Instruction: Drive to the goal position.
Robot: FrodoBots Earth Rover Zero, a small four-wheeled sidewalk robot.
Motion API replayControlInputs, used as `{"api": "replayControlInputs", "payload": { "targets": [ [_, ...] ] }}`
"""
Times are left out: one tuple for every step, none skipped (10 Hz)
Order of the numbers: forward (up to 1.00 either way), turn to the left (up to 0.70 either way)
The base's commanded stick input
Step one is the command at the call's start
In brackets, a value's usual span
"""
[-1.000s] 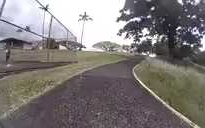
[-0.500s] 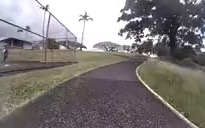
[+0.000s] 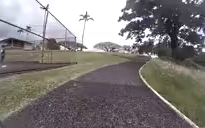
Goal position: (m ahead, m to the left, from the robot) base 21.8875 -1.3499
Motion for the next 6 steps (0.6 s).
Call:
{"api": "replayControlInputs", "payload": {
  "targets": [
    [0.69,-0.04],
    [0.69,-0.21],
    [0.68,-0.29],
    [0.68,-0.33],
    [0.69,-0.3],
    [0.68,-0.2]
  ]
}}
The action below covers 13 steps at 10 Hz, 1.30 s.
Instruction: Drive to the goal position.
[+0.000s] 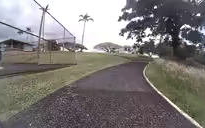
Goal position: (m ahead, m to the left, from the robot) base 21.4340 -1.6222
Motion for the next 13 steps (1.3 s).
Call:
{"api": "replayControlInputs", "payload": {
  "targets": [
    [0.68,-0.05],
    [0.69,-0.01],
    [0.69,0.01],
    [0.69,0.01],
    [0.68,0.01],
    [0.68,0.01],
    [0.69,0.01],
    [0.68,0.01],
    [0.69,0.01],
    [0.69,0.01],
    [0.69,0.01],
    [0.68,0.01],
    [0.68,0.01]
  ]
}}
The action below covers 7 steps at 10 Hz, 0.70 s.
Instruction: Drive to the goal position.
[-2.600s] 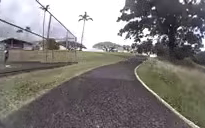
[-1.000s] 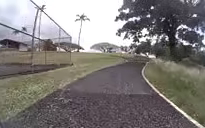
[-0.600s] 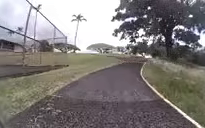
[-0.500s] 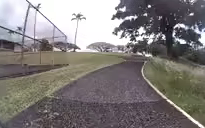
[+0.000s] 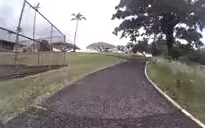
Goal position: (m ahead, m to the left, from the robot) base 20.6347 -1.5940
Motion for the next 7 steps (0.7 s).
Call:
{"api": "replayControlInputs", "payload": {
  "targets": [
    [0.69,0.01],
    [0.69,0.01],
    [0.68,0.01],
    [0.69,0.01],
    [0.69,0.01],
    [0.68,-0.03],
    [0.69,-0.16]
  ]
}}
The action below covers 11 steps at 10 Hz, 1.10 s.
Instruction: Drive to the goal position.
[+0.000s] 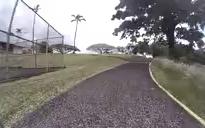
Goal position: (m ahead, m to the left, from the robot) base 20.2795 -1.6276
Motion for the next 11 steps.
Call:
{"api": "replayControlInputs", "payload": {
  "targets": [
    [0.68,-0.22],
    [0.68,-0.23],
    [0.68,-0.23],
    [0.69,-0.23],
    [0.69,-0.2],
    [0.69,-0.09],
    [0.69,0.01],
    [0.69,0.01],
    [0.69,0.01],
    [0.69,0.01],
    [0.69,0.01]
  ]
}}
